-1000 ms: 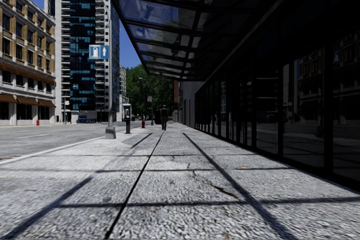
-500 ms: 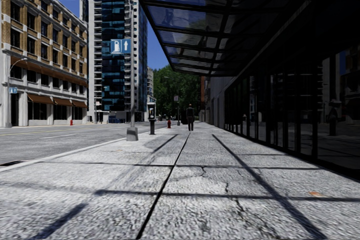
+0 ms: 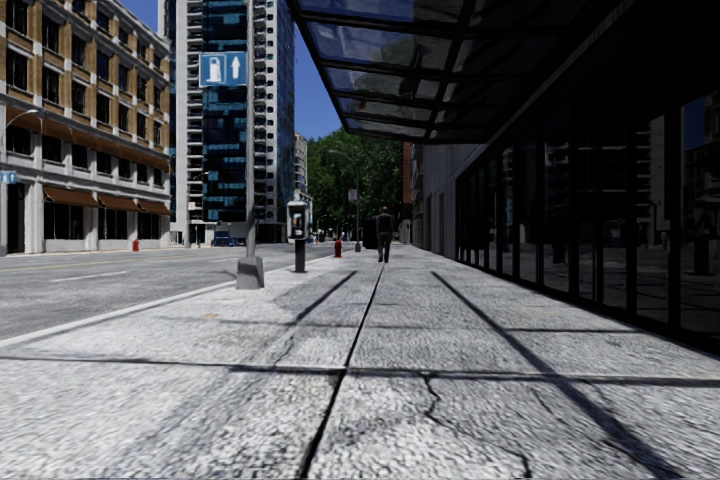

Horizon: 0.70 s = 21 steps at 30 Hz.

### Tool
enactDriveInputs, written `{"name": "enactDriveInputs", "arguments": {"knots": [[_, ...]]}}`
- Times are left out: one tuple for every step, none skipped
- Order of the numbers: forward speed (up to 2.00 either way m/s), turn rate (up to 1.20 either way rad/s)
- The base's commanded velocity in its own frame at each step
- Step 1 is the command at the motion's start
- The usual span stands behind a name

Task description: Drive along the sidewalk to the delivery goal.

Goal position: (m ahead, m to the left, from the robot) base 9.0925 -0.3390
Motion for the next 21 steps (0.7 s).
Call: {"name": "enactDriveInputs", "arguments": {"knots": [[2.00,0.00],[2.00,0.00],[2.00,0.00],[2.00,0.00],[2.00,0.00],[2.00,0.00],[2.00,0.00],[2.00,0.00],[2.00,0.00],[2.00,0.00],[2.00,0.00],[2.00,-0.01],[2.00,-0.07],[2.00,-0.19],[2.00,-0.19],[2.00,-0.23],[2.00,-0.23],[2.00,-0.24],[2.00,-0.24],[2.00,-0.24],[2.00,-0.09]]}}
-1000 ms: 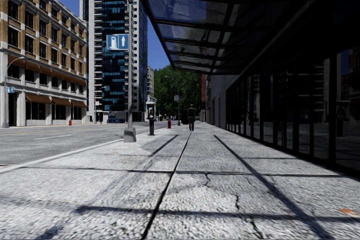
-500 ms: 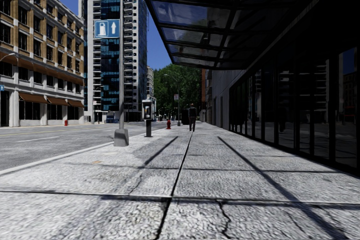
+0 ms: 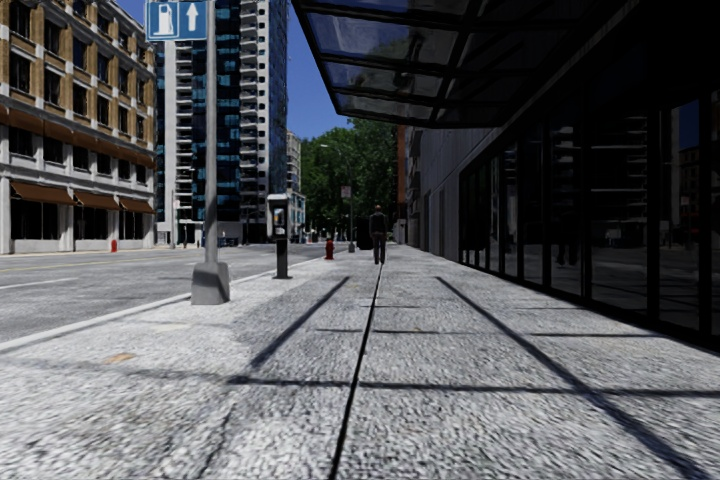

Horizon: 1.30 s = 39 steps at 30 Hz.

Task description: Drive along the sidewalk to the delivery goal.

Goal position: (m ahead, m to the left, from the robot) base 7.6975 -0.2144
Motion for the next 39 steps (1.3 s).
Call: {"name": "enactDriveInputs", "arguments": {"knots": [[2.00,0.00],[2.00,0.00],[2.00,0.00],[2.00,0.00],[2.00,0.00],[2.00,0.00],[2.00,0.00],[2.00,0.00],[2.00,0.00],[2.00,0.00],[2.00,0.00],[2.00,0.00],[2.00,0.00],[2.00,0.00],[2.00,0.00],[2.00,0.00],[2.00,0.00],[2.00,0.00],[2.00,0.00],[2.00,0.00],[2.00,0.00],[2.00,0.00],[2.00,0.00],[2.00,0.00],[2.00,0.00],[2.00,0.00],[2.00,0.00],[2.00,0.00],[2.00,0.00],[2.00,0.00],[2.00,0.00],[2.00,0.00],[2.00,0.00],[2.00,0.00],[2.00,0.00],[2.00,0.00],[2.00,0.00],[2.00,0.00],[2.00,0.00]]}}
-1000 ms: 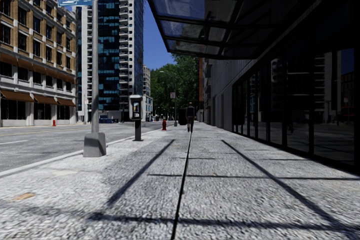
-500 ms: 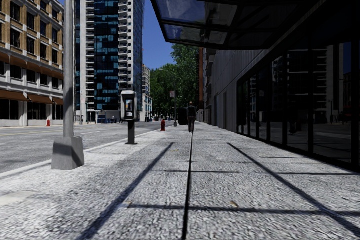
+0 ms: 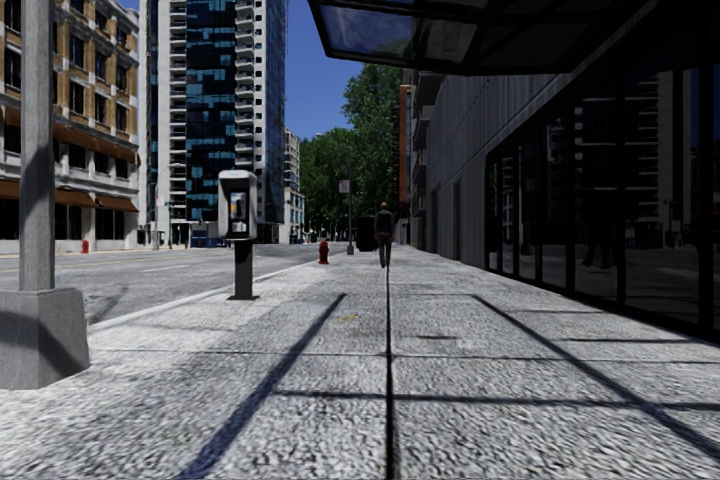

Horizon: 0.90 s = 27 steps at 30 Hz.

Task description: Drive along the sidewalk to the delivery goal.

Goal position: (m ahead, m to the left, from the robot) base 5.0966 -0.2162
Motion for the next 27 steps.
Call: {"name": "enactDriveInputs", "arguments": {"knots": [[2.00,0.00],[2.00,0.00],[2.00,0.00],[2.00,0.00],[2.00,0.00],[2.00,0.00],[2.00,0.00],[2.00,0.00],[2.00,0.00],[2.00,0.00],[2.00,0.00],[2.00,-0.18],[2.00,-0.18],[2.00,-0.31],[2.00,-0.35],[2.00,-0.36],[2.00,-0.36],[2.00,-0.36],[2.00,-0.36],[2.00,-0.36],[2.00,-0.36],[2.00,-0.36],[2.00,-0.36],[2.00,-0.25],[2.00,-0.25],[2.00,0.00],[2.00,0.00]]}}
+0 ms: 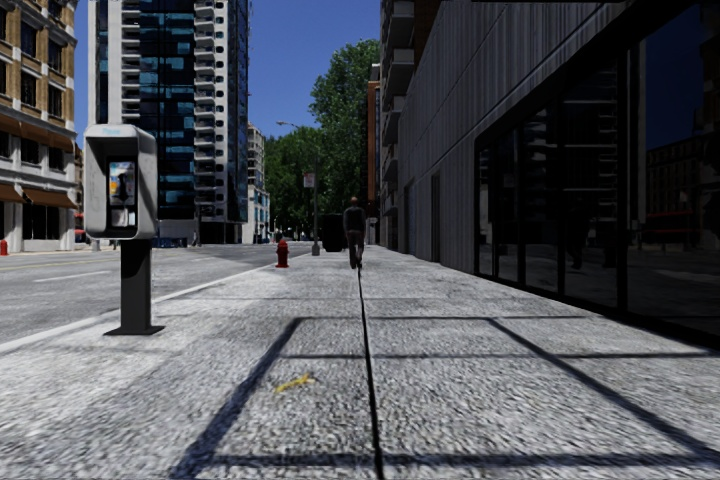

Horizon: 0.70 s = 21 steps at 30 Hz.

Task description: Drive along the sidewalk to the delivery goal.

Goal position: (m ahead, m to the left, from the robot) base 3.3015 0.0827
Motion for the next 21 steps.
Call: {"name": "enactDriveInputs", "arguments": {"knots": [[2.00,0.00],[2.00,0.00],[2.00,0.00],[2.00,0.00],[2.00,0.00],[2.00,0.00],[2.00,0.00],[2.00,0.00],[2.00,0.00],[2.00,0.00],[2.00,0.00],[2.00,0.00],[2.00,0.00],[2.00,0.00],[2.00,0.00],[2.00,0.00],[2.00,0.00],[2.00,0.00],[2.00,0.00],[2.00,0.00],[2.00,0.00]]}}
